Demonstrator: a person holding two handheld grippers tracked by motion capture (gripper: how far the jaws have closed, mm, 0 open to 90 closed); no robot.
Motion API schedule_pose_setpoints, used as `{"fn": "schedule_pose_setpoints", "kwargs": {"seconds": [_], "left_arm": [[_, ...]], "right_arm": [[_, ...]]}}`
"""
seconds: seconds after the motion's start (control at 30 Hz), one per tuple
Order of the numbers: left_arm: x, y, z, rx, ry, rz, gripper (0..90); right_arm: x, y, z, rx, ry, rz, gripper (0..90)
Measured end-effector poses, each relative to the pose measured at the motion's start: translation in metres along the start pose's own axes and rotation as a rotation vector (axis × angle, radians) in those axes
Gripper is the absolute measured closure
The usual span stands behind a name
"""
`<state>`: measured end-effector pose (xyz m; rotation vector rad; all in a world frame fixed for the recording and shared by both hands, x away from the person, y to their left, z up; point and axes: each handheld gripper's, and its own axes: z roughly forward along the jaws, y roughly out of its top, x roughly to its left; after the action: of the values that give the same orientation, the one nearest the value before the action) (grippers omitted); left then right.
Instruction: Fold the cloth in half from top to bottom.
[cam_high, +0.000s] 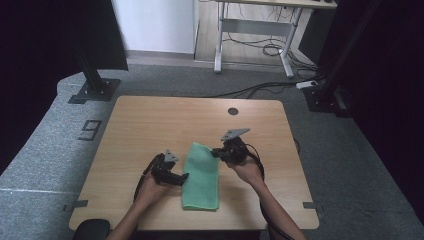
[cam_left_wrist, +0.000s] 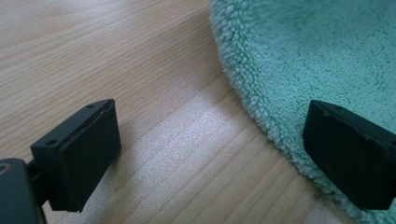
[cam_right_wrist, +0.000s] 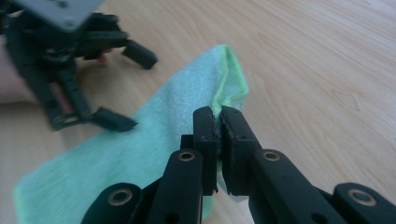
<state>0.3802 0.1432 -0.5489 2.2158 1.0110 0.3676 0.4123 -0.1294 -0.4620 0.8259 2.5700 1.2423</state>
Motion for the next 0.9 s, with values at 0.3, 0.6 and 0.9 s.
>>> {"fn": "schedule_pose_setpoints", "kwargs": {"seconds": [0.3,0.6,0.9], "left_arm": [[0.000,0.000,0.000,0.000,0.002,0.000,4.4],[0.000,0.000,0.000,0.001,0.003,-0.003,4.2],[0.000,0.000,0.000,0.000,0.005,-0.005,4.2]], "right_arm": [[0.023,-0.013,-0.020,-0.025,0.043,-0.036,84.5],[0.038,-0.038,-0.021,-0.013,0.082,-0.026,84.4],[0.047,-0.064,-0.021,-0.010,0.121,0.011,84.3]]}}
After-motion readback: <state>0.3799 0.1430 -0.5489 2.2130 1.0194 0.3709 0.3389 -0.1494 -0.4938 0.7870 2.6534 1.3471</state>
